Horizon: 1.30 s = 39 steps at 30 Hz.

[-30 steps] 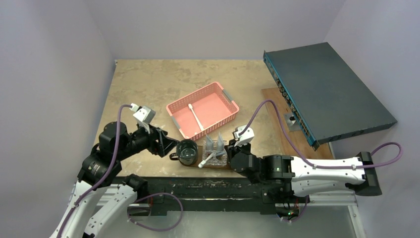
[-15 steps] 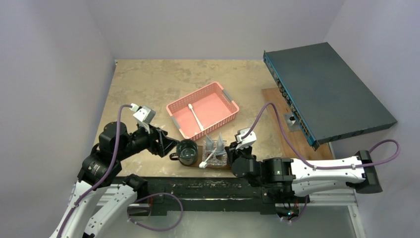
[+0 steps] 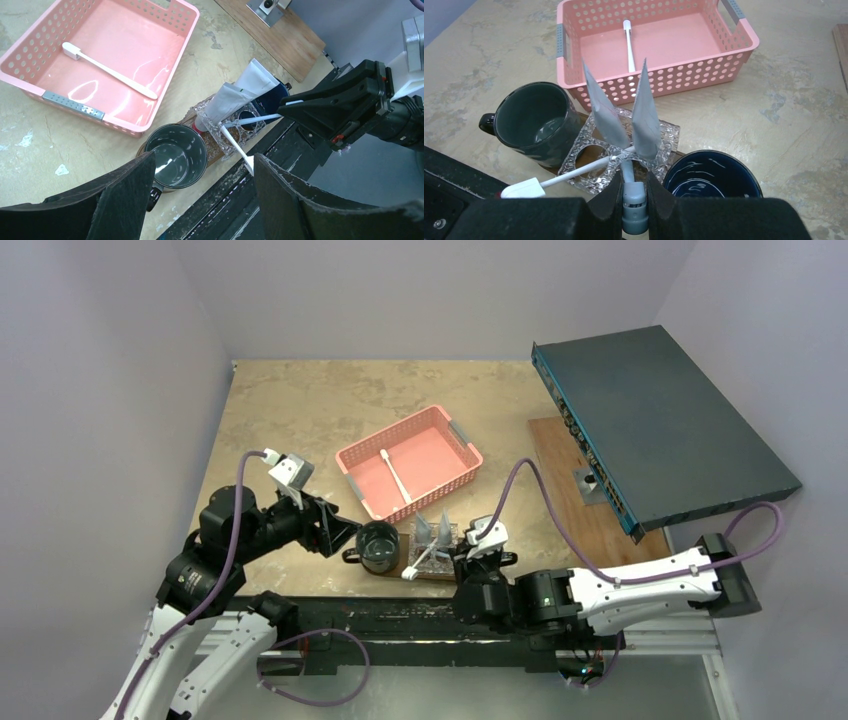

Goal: Prepare toiletry sets of a toothbrush and toothpaste on the tray

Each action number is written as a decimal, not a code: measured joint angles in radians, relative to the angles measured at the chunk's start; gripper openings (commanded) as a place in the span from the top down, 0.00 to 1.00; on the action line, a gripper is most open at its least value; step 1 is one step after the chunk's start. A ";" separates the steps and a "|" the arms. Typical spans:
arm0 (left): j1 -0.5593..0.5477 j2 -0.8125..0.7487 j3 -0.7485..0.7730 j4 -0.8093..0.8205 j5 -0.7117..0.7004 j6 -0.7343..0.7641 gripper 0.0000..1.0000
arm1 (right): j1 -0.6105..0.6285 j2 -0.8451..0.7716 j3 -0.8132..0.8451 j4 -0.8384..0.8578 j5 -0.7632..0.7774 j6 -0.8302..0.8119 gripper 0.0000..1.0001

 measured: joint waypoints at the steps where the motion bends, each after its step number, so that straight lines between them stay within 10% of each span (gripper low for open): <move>1: 0.000 0.000 0.000 0.000 0.000 0.000 0.30 | 0.012 0.014 0.010 -0.017 0.011 0.014 0.83; 39: 0.000 -0.004 0.000 0.000 -0.001 0.000 0.25 | 0.101 0.058 0.245 -0.286 0.106 0.061 0.42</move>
